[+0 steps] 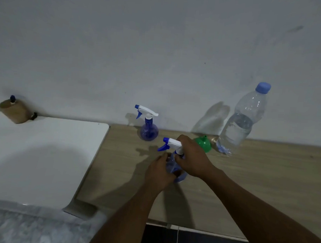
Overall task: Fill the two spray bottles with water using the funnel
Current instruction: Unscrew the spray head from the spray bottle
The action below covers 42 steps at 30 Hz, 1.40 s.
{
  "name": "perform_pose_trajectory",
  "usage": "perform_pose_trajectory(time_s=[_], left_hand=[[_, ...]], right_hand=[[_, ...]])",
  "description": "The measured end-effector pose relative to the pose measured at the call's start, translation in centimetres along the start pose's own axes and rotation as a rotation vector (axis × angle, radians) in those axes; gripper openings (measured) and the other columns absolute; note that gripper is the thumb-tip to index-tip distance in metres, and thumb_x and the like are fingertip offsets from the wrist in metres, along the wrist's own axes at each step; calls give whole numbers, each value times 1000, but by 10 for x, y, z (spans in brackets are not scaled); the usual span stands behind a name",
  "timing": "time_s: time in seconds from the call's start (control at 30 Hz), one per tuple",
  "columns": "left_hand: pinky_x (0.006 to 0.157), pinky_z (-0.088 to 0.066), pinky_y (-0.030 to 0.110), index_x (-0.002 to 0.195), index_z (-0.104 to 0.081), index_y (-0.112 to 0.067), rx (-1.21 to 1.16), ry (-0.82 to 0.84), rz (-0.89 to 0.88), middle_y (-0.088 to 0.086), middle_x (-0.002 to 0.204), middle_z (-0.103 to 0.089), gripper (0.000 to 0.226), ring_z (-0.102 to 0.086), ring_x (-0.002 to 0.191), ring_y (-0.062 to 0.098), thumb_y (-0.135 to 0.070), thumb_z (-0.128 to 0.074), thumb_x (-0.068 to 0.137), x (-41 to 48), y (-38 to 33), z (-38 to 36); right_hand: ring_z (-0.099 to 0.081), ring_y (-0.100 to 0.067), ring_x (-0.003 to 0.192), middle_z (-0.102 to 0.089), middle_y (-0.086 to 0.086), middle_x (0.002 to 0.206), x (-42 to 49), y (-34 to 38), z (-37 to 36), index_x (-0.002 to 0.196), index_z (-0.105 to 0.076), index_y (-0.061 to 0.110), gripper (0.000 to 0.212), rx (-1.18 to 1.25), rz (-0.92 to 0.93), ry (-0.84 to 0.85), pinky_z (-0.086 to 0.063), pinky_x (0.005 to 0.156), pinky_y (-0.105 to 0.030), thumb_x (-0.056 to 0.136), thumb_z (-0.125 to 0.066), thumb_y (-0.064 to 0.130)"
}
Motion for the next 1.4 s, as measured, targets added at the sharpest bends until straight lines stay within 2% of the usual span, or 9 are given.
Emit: perform_pose_trajectory(time_s=[0.17, 0.5, 0.67, 0.83, 1.0, 1.1, 1.17, 1.3, 1.4], left_hand=[[94, -56, 43, 124, -61, -26, -2, -22, 19, -5, 120, -70, 53, -66, 111, 17, -31, -80, 75, -13, -1, -3], [93, -56, 37, 126, -61, -31, 51, -22, -28, -9, 117, -72, 47, -68, 108, 13, -42, -78, 83, -16, -4, -2], [90, -50, 29, 127, -61, -26, 81, -1, -30, -9, 115, -69, 46, -64, 108, 10, -32, -79, 85, -16, -6, -5], [93, -55, 35, 131, -59, -31, 67, -9, -11, -7, 118, -72, 55, -67, 109, 16, -36, -80, 81, -19, -7, -4], [93, -54, 34, 127, -61, -29, 73, -10, -18, -8, 116, -72, 52, -68, 108, 14, -38, -81, 80, -19, -8, -5], [97, -54, 39, 130, -60, -25, 74, -2, -22, -2, 120, -72, 51, -68, 111, 19, -41, -78, 85, -19, -8, -6], [97, -54, 39, 128, -60, -22, 69, 4, -34, 0, 119, -72, 46, -68, 111, 20, -44, -73, 90, -20, -8, -5], [96, -54, 36, 128, -61, -24, 71, 6, -56, -2, 121, -72, 47, -67, 112, 16, -41, -77, 88, -19, -6, -6], [98, -53, 39, 125, -61, -22, 50, 2, -50, 1, 118, -72, 40, -67, 110, 18, -48, -67, 96, -19, -6, -7]], right_hand=[[-50, -18, 81, -55, -1, 97, -5, -2, -4, 107, -51, 16, 38, -32, 13, -25, -45, 65, -33, 82, -76, 30], [-49, -20, 81, -46, -3, 103, -9, -2, -2, 114, -48, 11, 35, 44, 30, 63, -46, 69, -34, 85, -69, 15], [-49, -19, 90, -50, -1, 104, -13, -9, 1, 122, -47, 22, 53, -115, 30, 48, -48, 75, -35, 81, -73, 43], [-49, -23, 92, -53, -3, 106, -14, -8, -1, 117, -49, 20, 40, -90, 16, 55, -49, 80, -46, 83, -69, 24], [-48, -20, 95, -51, 2, 107, -14, -10, 3, 124, -48, 26, 54, -187, 1, 42, -42, 82, -39, 80, -70, 46], [-52, -27, 97, -53, -2, 105, -12, -4, 2, 119, -53, 19, 36, -145, -11, 29, -43, 81, -42, 86, -66, 26], [-50, -26, 99, -53, -2, 109, -13, -1, 2, 122, -52, 20, 41, -46, 1, 85, -45, 83, -46, 83, -64, 16], [-49, -21, 98, -52, 0, 111, -14, -4, 6, 129, -46, 24, 59, -140, -2, 100, -46, 84, -40, 79, -73, 43], [-54, -25, 93, -53, -7, 108, -14, -1, 6, 123, -49, 15, 43, -101, -55, 97, -49, 80, -39, 88, -70, 28]])
Point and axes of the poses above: each hand's wrist, its own x-axis towards the middle knuckle, its own z-axis out of the back of the hand, y = z × x, the point moved 3 cm from there along x, towards the middle knuckle
